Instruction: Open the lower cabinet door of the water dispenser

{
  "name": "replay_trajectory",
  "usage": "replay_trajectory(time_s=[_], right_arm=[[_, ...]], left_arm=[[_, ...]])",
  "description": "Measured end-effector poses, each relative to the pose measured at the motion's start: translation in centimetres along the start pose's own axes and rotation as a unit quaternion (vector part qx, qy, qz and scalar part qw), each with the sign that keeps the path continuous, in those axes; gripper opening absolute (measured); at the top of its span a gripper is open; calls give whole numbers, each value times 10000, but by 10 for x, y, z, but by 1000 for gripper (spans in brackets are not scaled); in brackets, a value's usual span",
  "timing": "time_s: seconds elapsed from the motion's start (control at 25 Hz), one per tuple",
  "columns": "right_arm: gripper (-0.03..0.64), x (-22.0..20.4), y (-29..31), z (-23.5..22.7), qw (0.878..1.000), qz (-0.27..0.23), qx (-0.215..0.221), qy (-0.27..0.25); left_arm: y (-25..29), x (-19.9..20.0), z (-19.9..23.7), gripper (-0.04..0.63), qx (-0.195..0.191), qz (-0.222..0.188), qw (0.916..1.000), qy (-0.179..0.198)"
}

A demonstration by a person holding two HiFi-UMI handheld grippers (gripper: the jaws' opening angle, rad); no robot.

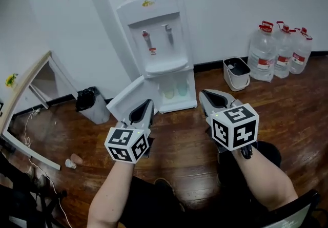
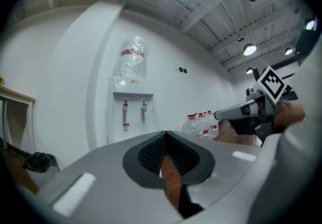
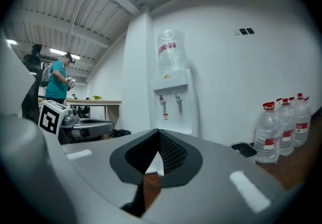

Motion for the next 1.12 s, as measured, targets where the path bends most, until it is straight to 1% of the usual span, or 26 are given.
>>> replay_trajectory(time_s=[0.04,0.08,0.12,0.16,0.2,0.24,0.28,0.32,0.36,0.4,0.44,0.48,0.52,0.56,0.64,0.72,0.8,0.88,1.0,1.12], right_arm=[[2,3,1,-4,10000,-14,0,37],[2,8,2,-8,9999,-35,17,121],[2,13,2,-14,9997,-67,28,245],[2,17,1,-20,9992,-102,20,387],[2,21,2,-24,9986,-125,-1,522],[2,23,4,-25,9979,-129,-16,635],[2,24,8,-24,9974,-122,-12,716],[2,24,12,-21,9971,-117,9,751],[2,24,16,-16,9973,-119,26,731],[2,22,20,-12,9977,-123,21,668],[2,20,25,-10,9981,-128,-9,595],[3,20,31,-9,9984,-133,-50,544],[2,20,38,-9,9985,-140,-91,522],[2,20,45,-10,9985,-142,-134,510],[2,17,58,-14,9987,-124,-242,435],[3,12,71,-16,9989,-74,-353,301],[2,9,83,-18,9989,-31,-425,193],[2,8,94,-21,9988,-28,-486,110],[2,8,110,-25,9984,-16,-551,75],[3,8,127,-30,9979,-8,-621,165]], left_arm=[[3,4,1,26,-24,2,9998,-175],[5,14,-1,26,-41,-88,9991,-401],[8,27,-4,26,-80,-254,9978,-603],[9,40,-10,26,-156,-435,9964,-705],[9,50,-16,26,-250,-575,9959,-659],[8,56,-21,27,-321,-652,9963,-467],[6,57,-21,26,-332,-670,9970,-193],[5,53,-16,27,-275,-639,9976,60],[6,46,-7,29,-176,-572,9980,194],[8,40,4,31,-85,-504,9985,177],[11,39,13,32,-54,-497,9987,70],[14,42,20,32,-99,-573,9983,-10],[16,47,24,32,-185,-665,9976,7],[18,50,28,32,-250,-696,9972,112],[24,49,37,32,-264,-600,9972,369],[31,50,52,32,-278,-554,9971,448],[36,55,71,34,-305,-676,9965,395],[42,53,90,34,-248,-764,9962,321],[54,42,116,34,-167,-603,9979,186],[69,36,126,34,-330,-568,9977,163]])
Point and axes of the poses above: the fingertips, and each gripper's own axes: y forward along the fingers, z to its left, x out of its top, the point moved 4 cm from there along -y, backward along the fingers, and after that the axes turned 14 degrees about -x, right-handed, at the moved point
